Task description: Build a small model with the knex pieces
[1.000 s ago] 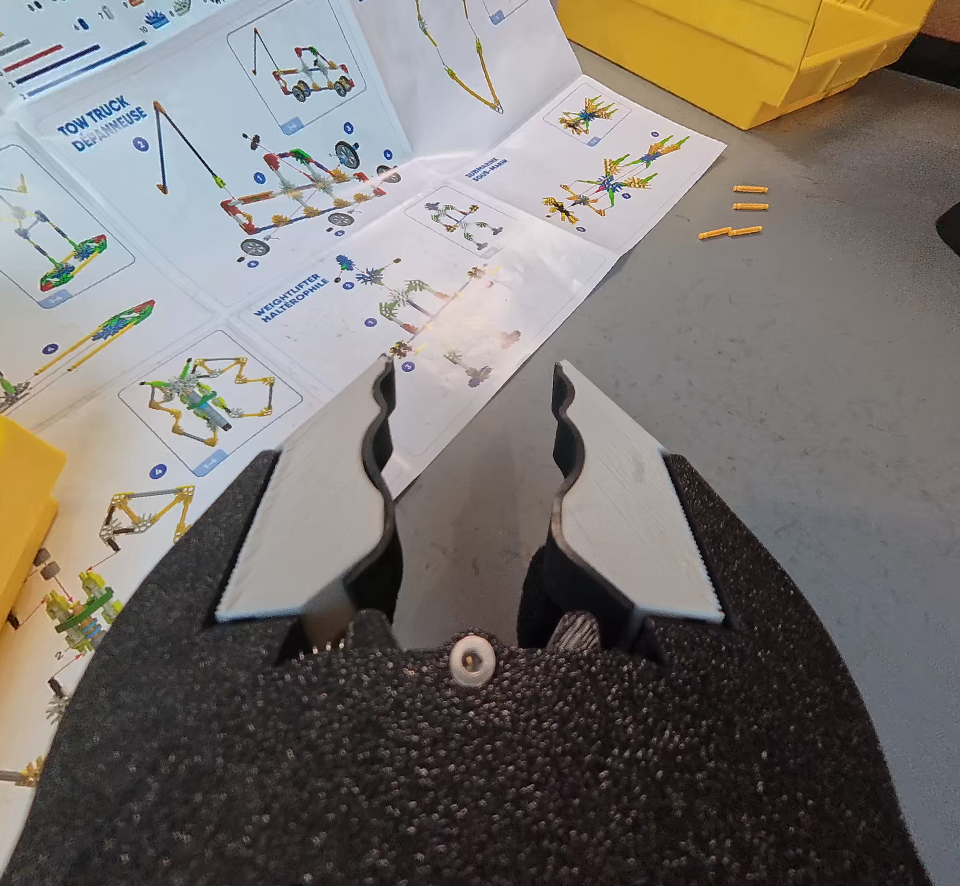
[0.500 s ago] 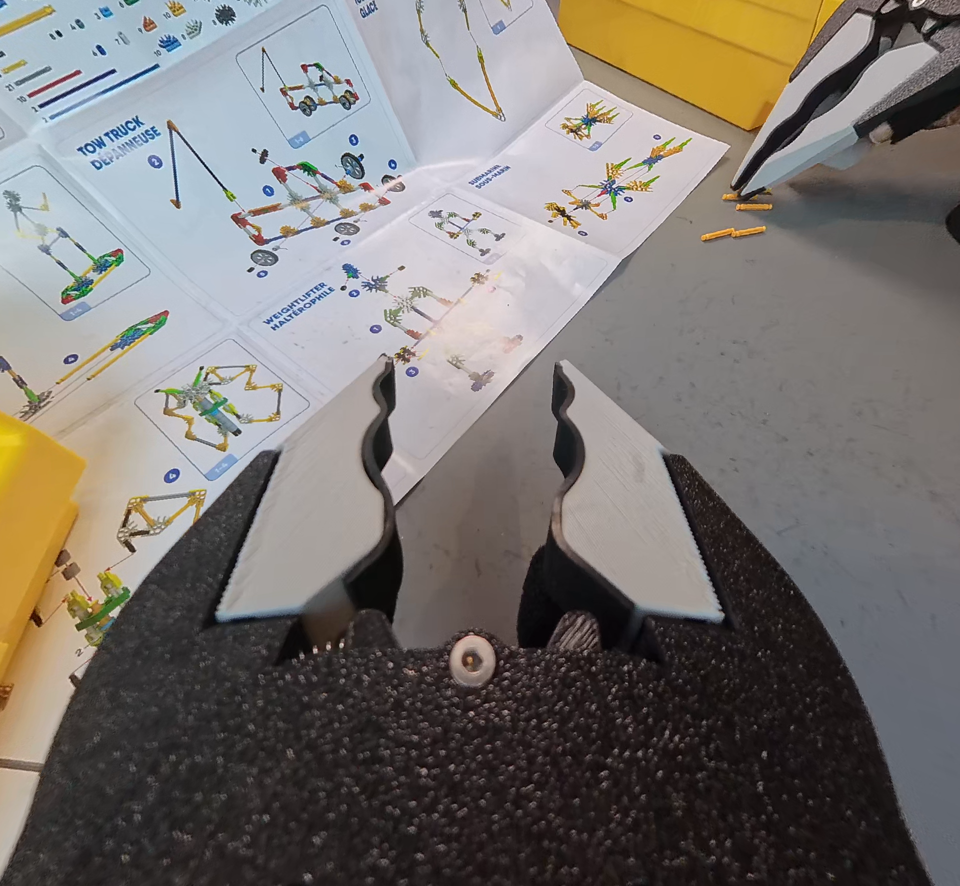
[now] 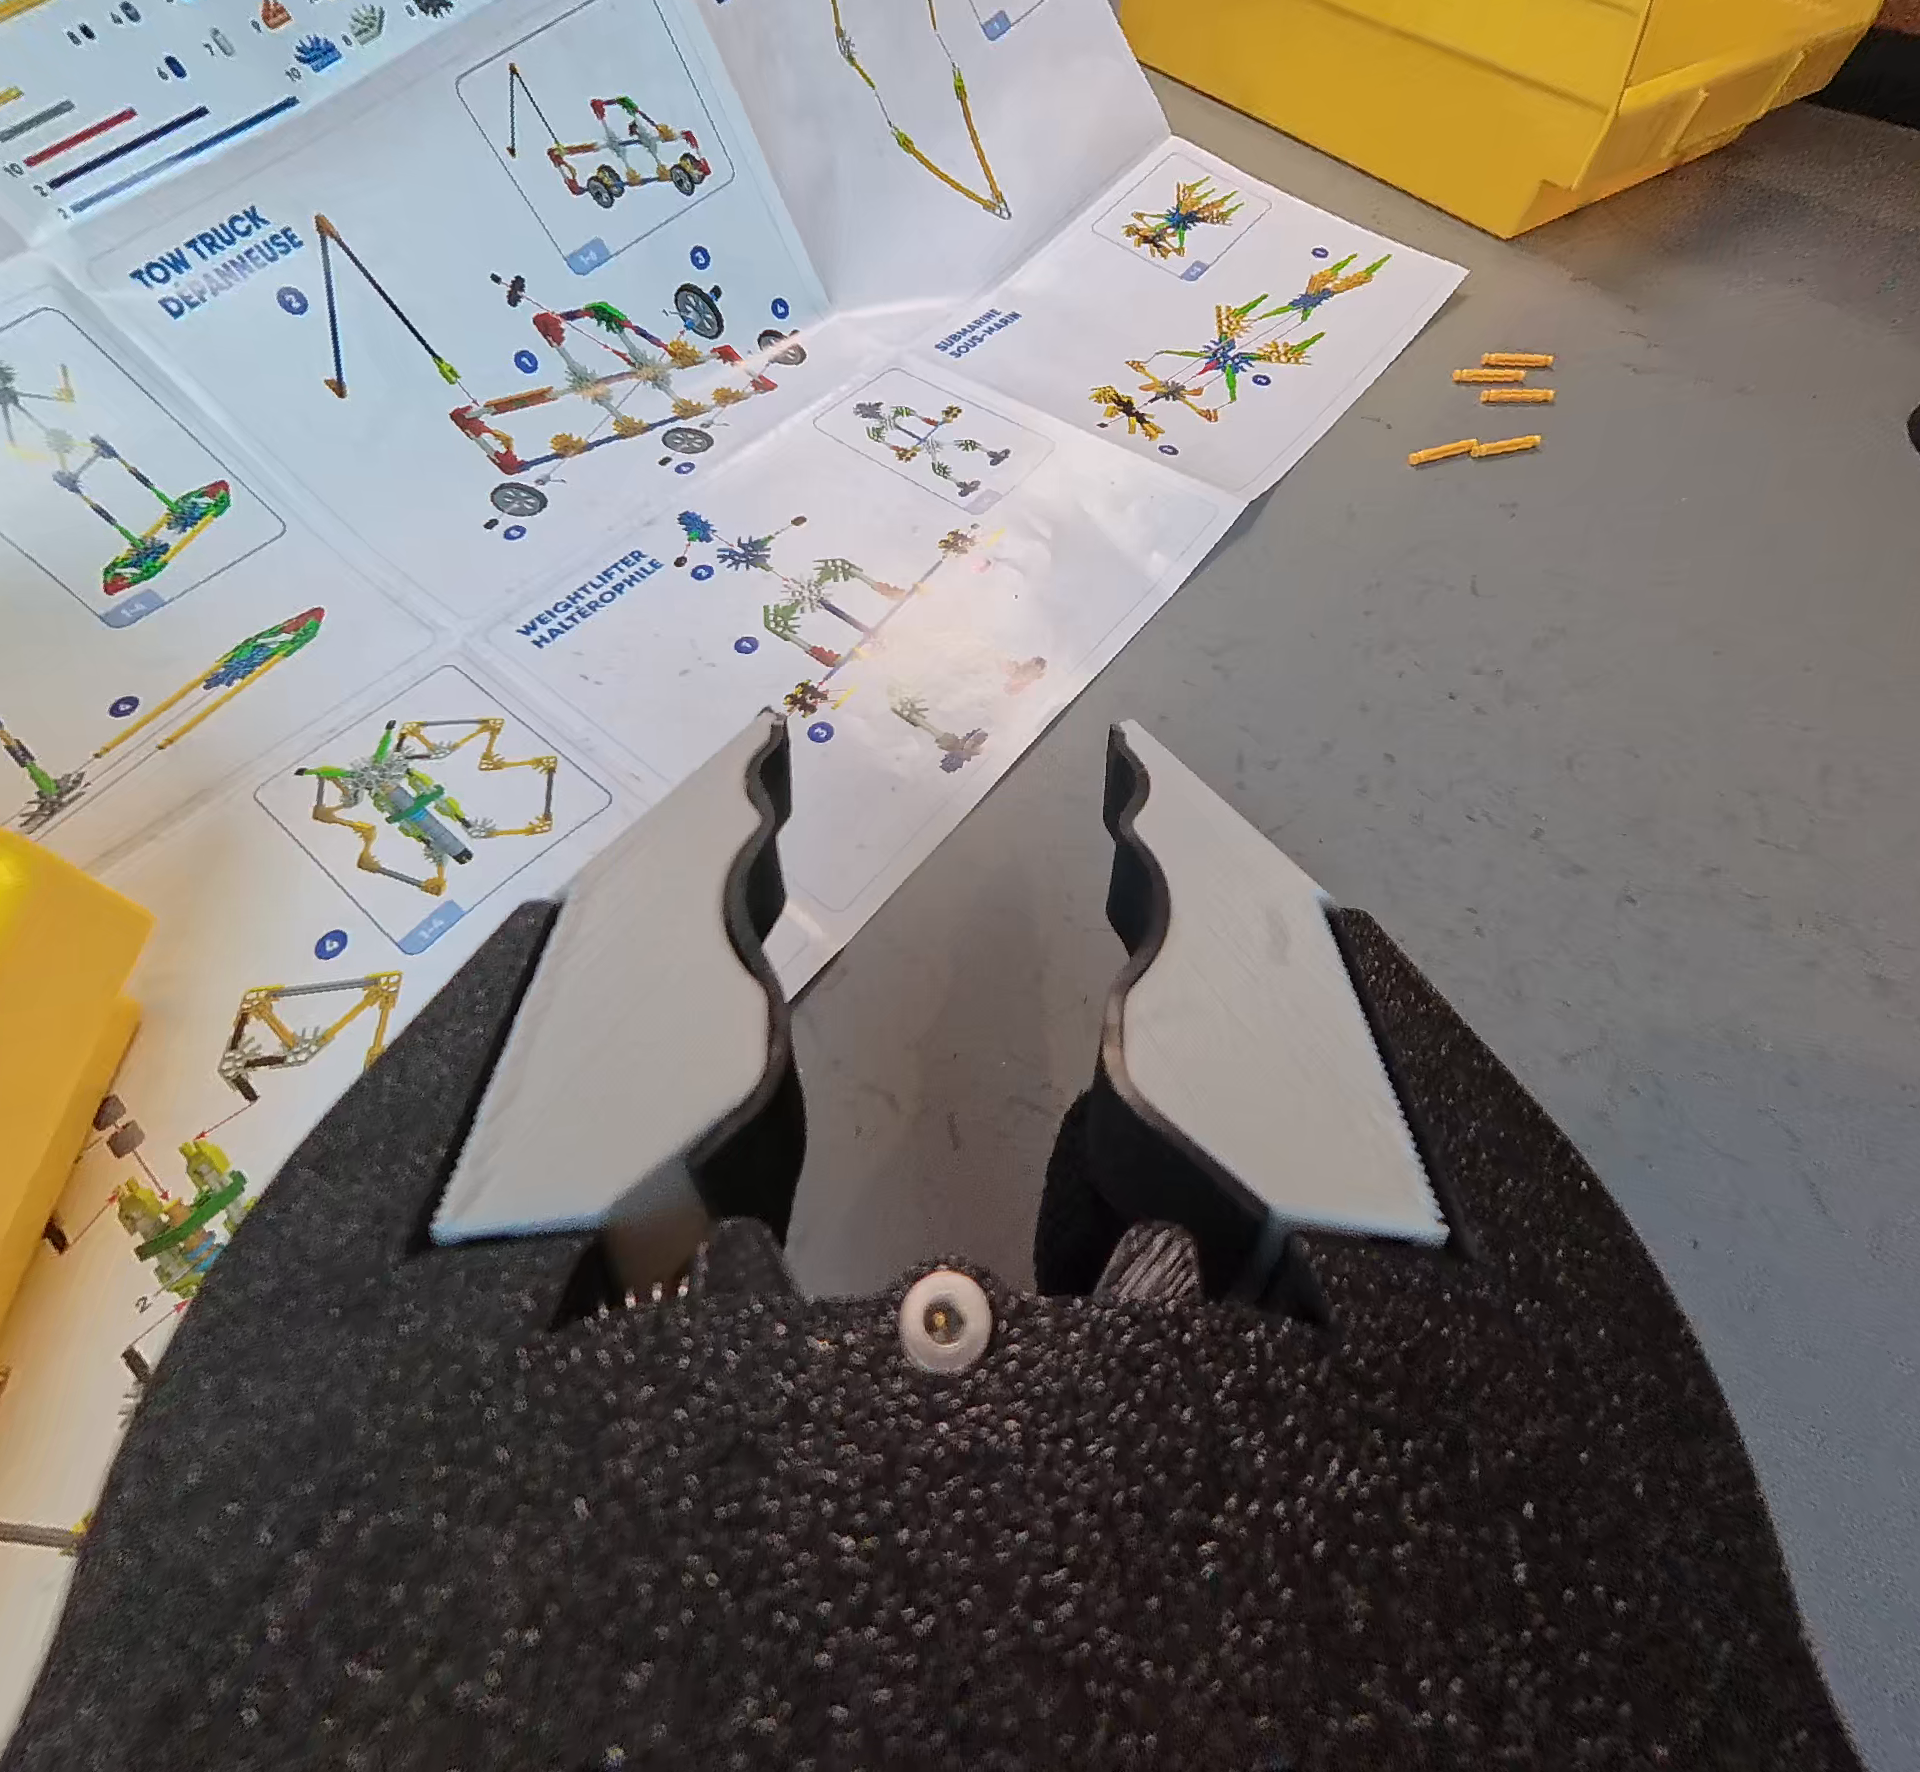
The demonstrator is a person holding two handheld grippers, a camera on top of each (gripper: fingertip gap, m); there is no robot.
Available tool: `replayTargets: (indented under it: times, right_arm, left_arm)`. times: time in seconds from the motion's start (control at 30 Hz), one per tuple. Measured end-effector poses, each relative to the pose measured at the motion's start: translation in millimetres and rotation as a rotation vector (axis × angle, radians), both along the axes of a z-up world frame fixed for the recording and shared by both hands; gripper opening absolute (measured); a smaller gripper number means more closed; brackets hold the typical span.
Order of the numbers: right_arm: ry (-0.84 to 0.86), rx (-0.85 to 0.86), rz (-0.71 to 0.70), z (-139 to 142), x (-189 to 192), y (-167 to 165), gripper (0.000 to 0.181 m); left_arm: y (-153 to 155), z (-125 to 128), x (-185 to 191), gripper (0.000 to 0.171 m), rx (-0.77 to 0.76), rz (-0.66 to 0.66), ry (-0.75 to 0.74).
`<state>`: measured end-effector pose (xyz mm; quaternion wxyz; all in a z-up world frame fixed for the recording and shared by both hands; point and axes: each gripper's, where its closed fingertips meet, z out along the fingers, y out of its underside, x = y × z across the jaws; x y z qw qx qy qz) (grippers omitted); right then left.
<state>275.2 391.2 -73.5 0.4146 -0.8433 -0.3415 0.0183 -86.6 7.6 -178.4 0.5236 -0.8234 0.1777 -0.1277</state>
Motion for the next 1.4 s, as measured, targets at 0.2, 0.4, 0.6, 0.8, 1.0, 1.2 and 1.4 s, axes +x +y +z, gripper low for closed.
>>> replayTargets:
  times: [0.2, 0.4, 0.6, 0.8, 1.0, 1.2, 1.4]
  right_arm:
    - [0.037, -0.307, -0.191, -116.5, 23.8, 46.5, 0.005]
    - [0.151, -0.393, -0.265, -139.7, 27.3, 53.2, 0.007]
    - [0.209, -0.437, -0.28, -145.2, 26.9, 50.5, 0.009]
    - [0.316, -0.482, -0.304, -145.4, 21.0, 51.3, 0.008]
    - [0.273, -0.475, -0.304, -146.5, 25.1, 47.9, 0.011]
    - [0.243, -0.445, -0.304, -147.0, 24.0, 47.5, 0.009]
    - [0.194, -0.48, -0.292, -150.0, 28.2, 40.9, 0.004]
  left_arm:
    - [0.5, -1.4, -2.8, 0.061, -0.008, 0.011, -0.007]
    - [0.4, -1.3, -1.7, 0.061, -0.01, 0.002, -0.013]
    - [-0.2, -1.7, 1.9, 0.061, -0.012, -0.011, -0.011]
    - [0.2, -1.2, -0.7, 0.061, -0.012, -0.002, -0.018]
    - [0.1, -1.7, 0.1, 0.061, -0.014, -0.006, -0.015]
    - [0.0, -2.2, 0.4, 0.061, -0.015, -0.008, -0.011]
    - [-0.2, -1.7, 0.4, 0.061, -0.016, -0.008, -0.015]
